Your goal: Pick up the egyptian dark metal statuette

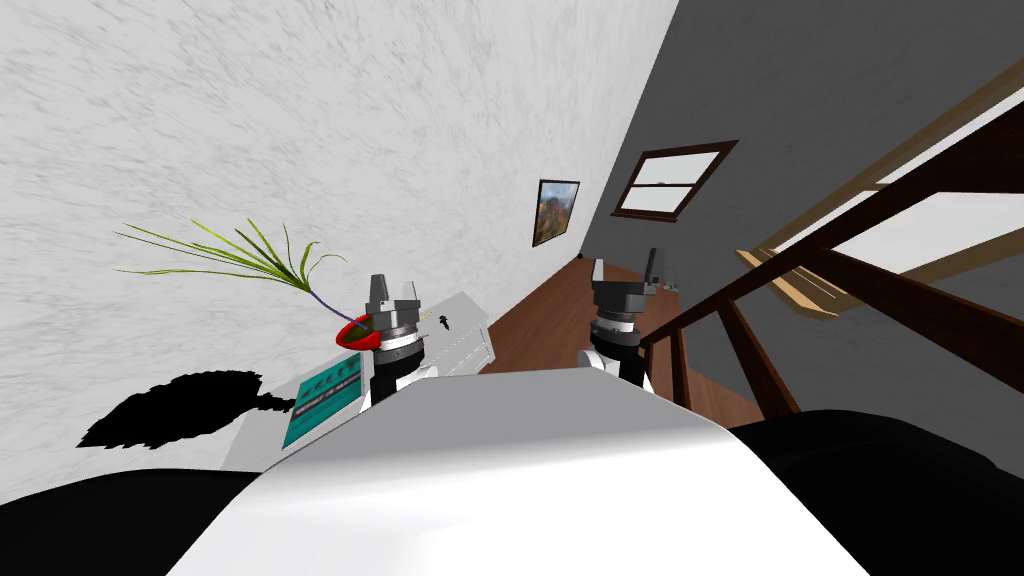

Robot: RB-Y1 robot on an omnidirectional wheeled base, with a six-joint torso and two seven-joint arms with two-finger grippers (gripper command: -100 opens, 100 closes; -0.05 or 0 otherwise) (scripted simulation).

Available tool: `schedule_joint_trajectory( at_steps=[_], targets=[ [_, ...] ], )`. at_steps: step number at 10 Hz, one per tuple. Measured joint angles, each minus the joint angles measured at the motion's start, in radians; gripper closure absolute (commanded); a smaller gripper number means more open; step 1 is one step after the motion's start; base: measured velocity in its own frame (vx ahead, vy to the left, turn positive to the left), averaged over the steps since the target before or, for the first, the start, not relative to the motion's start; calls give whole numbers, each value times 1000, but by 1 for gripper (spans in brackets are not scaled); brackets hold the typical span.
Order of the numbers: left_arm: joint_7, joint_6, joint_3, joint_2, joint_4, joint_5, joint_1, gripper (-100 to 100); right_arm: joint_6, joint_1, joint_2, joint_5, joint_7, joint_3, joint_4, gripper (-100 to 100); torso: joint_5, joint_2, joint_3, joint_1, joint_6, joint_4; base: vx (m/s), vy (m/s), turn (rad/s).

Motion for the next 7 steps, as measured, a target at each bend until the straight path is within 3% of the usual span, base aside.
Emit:
schedule_joint_trajectory(
  at_steps=[3,5,7],
  targets=[
    [1,34,0,69,19,22,-7,-100,0,0,0,0,0,0,0,0,0,-1,-1,0,0,0,22,-7,30],
    [4,86,9,123,51,52,-34,-100,0,0,0,0,0,0,0,0,0,-2,-1,0,0,-1,35,-8,49],
    [-1,132,-2,165,81,80,-35,-100,0,0,0,0,0,0,0,0,0,-3,-2,0,0,-1,32,-4,40]
  ],
)
